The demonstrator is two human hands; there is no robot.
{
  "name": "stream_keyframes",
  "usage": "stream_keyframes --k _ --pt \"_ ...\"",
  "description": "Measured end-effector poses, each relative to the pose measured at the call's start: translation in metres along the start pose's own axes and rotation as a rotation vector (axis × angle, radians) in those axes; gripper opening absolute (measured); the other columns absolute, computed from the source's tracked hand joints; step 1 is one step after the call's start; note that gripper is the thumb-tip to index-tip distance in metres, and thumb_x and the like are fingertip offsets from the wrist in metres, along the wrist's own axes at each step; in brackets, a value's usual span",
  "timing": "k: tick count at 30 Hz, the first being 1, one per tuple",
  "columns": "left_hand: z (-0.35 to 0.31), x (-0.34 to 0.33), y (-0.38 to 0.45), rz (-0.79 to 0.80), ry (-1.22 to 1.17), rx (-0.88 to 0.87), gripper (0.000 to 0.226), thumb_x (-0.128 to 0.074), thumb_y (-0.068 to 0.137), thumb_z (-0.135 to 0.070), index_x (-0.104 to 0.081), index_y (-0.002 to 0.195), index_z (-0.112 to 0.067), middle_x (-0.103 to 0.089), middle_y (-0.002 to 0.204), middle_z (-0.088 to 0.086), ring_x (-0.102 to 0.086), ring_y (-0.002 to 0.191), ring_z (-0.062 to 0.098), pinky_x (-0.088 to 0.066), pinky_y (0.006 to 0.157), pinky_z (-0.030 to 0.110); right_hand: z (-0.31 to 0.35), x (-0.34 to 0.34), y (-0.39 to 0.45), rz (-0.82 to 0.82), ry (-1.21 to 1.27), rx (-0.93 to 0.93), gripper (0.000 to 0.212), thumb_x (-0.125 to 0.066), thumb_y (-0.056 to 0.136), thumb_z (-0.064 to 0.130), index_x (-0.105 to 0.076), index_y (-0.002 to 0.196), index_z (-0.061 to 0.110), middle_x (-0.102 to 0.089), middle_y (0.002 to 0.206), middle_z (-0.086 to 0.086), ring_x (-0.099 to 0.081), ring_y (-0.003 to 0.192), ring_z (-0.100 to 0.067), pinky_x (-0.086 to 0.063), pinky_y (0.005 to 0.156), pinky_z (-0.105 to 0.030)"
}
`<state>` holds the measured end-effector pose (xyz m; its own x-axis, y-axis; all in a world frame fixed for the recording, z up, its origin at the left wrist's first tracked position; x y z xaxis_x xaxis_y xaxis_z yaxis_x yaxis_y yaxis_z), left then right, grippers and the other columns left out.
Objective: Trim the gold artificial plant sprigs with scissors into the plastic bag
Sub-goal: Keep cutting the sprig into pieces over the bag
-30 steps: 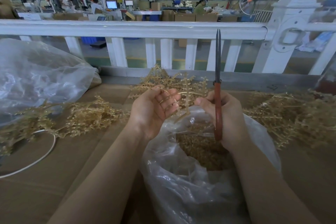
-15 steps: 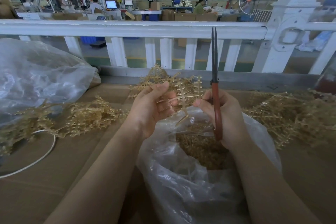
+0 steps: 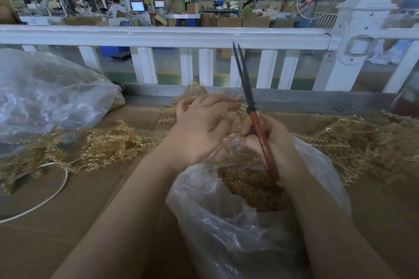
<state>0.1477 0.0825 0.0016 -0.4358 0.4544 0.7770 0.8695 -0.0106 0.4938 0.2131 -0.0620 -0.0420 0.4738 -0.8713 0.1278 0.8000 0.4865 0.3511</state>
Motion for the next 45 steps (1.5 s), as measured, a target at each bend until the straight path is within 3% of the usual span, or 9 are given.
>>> stream_keyframes --k 3,6,11,15,17,25,31,41,45 --pt "-0.002 -0.007 0.000 0.159 0.295 -0.042 0.030 -0.043 0.102 -0.039 -0.067 0.119 -0.035 -0.056 0.126 -0.018 -0.038 0.130 0.009 -0.012 0.111 0.041 -0.001 -0.002 -0.001 0.031 -0.033 0.002 0.024 -0.064 0.068 0.011 -0.065 0.066 0.035 -0.062 0.069 0.004 -0.061 0.072 -0.020 -0.055 0.084 -0.051" --pt "-0.001 -0.005 0.002 0.187 0.276 0.043 0.027 -0.047 0.098 -0.042 -0.070 0.089 -0.031 -0.061 0.096 -0.012 -0.048 0.112 0.010 -0.017 0.099 0.037 -0.002 -0.002 -0.001 0.006 -0.035 0.019 0.022 -0.067 0.073 0.009 -0.064 0.072 0.031 -0.065 0.072 0.004 -0.065 0.071 -0.021 -0.058 0.081 -0.045" --pt "0.007 0.008 -0.001 0.078 -0.367 0.408 0.023 -0.067 0.089 -0.035 -0.077 0.069 -0.028 -0.066 0.069 0.002 -0.048 0.059 0.010 -0.037 0.062 0.027 -0.006 0.002 0.001 -0.175 0.037 0.062 0.027 -0.071 0.089 -0.001 -0.064 0.089 0.025 -0.075 0.094 0.006 -0.071 0.079 -0.009 -0.056 0.067 -0.016" --pt "0.028 0.008 -0.001 -0.105 -1.035 0.749 0.023 -0.063 0.094 -0.028 -0.074 0.077 -0.017 -0.054 0.054 -0.013 -0.031 0.048 0.005 -0.028 0.042 0.015 -0.006 0.012 0.002 -0.317 0.080 0.097 0.015 -0.078 0.084 0.022 -0.063 0.088 0.023 -0.072 0.083 0.014 -0.070 0.086 -0.006 -0.054 0.083 -0.022" --pt "0.035 0.003 -0.001 -0.136 -1.328 0.846 0.023 -0.060 0.096 -0.029 -0.072 0.081 -0.017 -0.050 0.057 -0.011 -0.032 0.047 0.003 -0.028 0.042 0.012 -0.005 0.013 0.001 -0.333 0.036 0.089 0.030 -0.075 0.076 0.043 -0.061 0.085 0.018 -0.063 0.070 0.018 -0.064 0.075 -0.003 -0.051 0.081 -0.022" --pt "0.035 -0.028 -0.005 -0.206 -1.623 1.061 0.014 -0.071 0.087 -0.025 -0.069 0.079 -0.013 -0.063 0.067 -0.002 -0.049 0.046 0.003 -0.046 0.044 0.015 -0.011 0.010 0.000 -0.290 -0.241 0.030 0.040 -0.071 0.073 0.069 -0.061 0.085 0.032 -0.065 0.075 0.030 -0.063 0.072 0.009 -0.044 0.064 -0.015" --pt "0.032 -0.036 -0.007 -0.257 -1.663 1.053 0.019 -0.065 0.091 -0.009 -0.071 0.074 -0.007 -0.068 0.067 0.003 -0.063 0.051 0.006 -0.056 0.057 0.019 -0.014 0.002 0.001 -0.208 -0.439 -0.001 0.054 -0.057 0.061 0.086 -0.058 0.085 0.038 -0.062 0.089 0.040 -0.060 0.082 0.013 -0.040 0.064 -0.015" --pt "0.030 -0.036 -0.006 -0.372 -1.596 0.806 0.018 -0.061 0.090 0.003 -0.065 0.105 -0.005 -0.071 0.080 0.004 -0.070 0.067 0.008 -0.057 0.062 0.017 -0.017 0.001 -0.002 -0.086 -0.629 -0.054 0.069 -0.047 0.057 0.094 -0.057 0.097 0.038 -0.067 0.084 0.018 -0.061 0.079 0.002 -0.045 0.067 -0.021" --pt "0.028 -0.033 -0.005 -0.403 -1.477 0.680 0.017 -0.057 0.094 0.004 -0.068 0.092 -0.009 -0.072 0.075 -0.003 -0.068 0.068 0.005 -0.054 0.064 0.015 -0.015 0.002 -0.003 -0.086 -0.752 -0.047 0.060 -0.050 0.067 0.090 -0.053 0.100 0.040 -0.062 0.085 0.020 -0.057 0.079 0.003 -0.041 0.062 -0.018"
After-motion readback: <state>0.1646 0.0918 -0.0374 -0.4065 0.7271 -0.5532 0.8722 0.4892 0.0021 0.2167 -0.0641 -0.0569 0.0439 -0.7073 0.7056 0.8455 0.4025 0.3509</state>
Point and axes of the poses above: each hand's wrist, its own y-axis towards the middle knuckle, its own x-axis out of the back of the hand, z = x × y, the point moved 3 cm from there along y, towards the middle knuckle
